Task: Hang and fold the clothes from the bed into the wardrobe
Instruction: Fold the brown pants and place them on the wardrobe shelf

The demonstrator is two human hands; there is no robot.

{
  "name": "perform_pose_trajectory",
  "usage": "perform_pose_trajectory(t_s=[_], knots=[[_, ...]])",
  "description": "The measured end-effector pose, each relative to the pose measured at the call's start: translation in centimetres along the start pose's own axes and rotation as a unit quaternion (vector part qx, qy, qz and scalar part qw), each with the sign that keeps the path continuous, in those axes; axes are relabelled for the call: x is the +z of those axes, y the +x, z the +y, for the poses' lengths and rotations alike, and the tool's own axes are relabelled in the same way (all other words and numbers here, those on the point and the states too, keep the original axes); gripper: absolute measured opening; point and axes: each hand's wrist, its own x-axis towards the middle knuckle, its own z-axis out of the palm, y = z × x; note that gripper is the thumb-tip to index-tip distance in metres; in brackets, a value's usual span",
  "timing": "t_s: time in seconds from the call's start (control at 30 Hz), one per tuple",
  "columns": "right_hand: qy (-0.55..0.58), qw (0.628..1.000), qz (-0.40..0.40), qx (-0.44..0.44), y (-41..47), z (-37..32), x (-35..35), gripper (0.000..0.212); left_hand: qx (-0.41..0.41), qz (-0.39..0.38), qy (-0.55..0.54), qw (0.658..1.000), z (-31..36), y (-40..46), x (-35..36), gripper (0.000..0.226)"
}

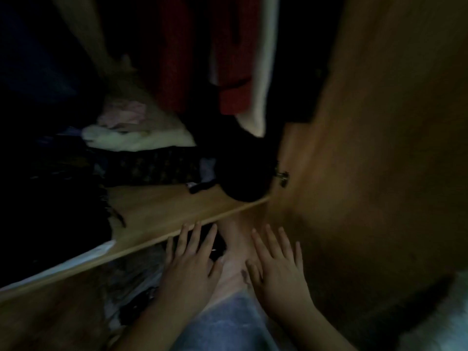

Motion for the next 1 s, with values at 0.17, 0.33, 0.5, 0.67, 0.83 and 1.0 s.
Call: perform_pose_trajectory(t_s=[0.17, 0.33, 0.5, 0.67, 0.83, 1.0], knots=[[-0.01, 0.99, 0.045, 0.131, -15.1, 8.9, -1.6, 0.062, 0.148, -0.048, 0.006, 0.988, 13.5, -7.3, 3.6, 0.077], [-0.013, 0.956, 0.087, 0.282, -34.4, 17.5, -2.5, 0.062, 0.29, -0.081, -0.037, 0.953, 28.2, -18.9, 7.3, 0.078], [-0.023, 0.893, 0.125, 0.432, -52.6, 21.9, -3.4, 0.066, 0.431, -0.122, -0.035, 0.893, 39.7, -30.5, 10.8, 0.079], [-0.012, 0.828, 0.161, 0.536, -65.1, 22.9, -4.1, 0.066, 0.525, -0.14, -0.038, 0.839, 48.0, -39.2, 11.7, 0.079], [0.007, 0.79, 0.157, 0.592, -71.6, 24.2, -3.8, 0.071, 0.571, -0.173, -0.022, 0.802, 52.5, -44.1, 13.6, 0.081], [0.011, 0.774, 0.152, 0.615, -74.2, 27.8, -3.7, 0.073, 0.585, -0.198, -0.019, 0.787, 56.3, -45.1, 16.1, 0.083]])
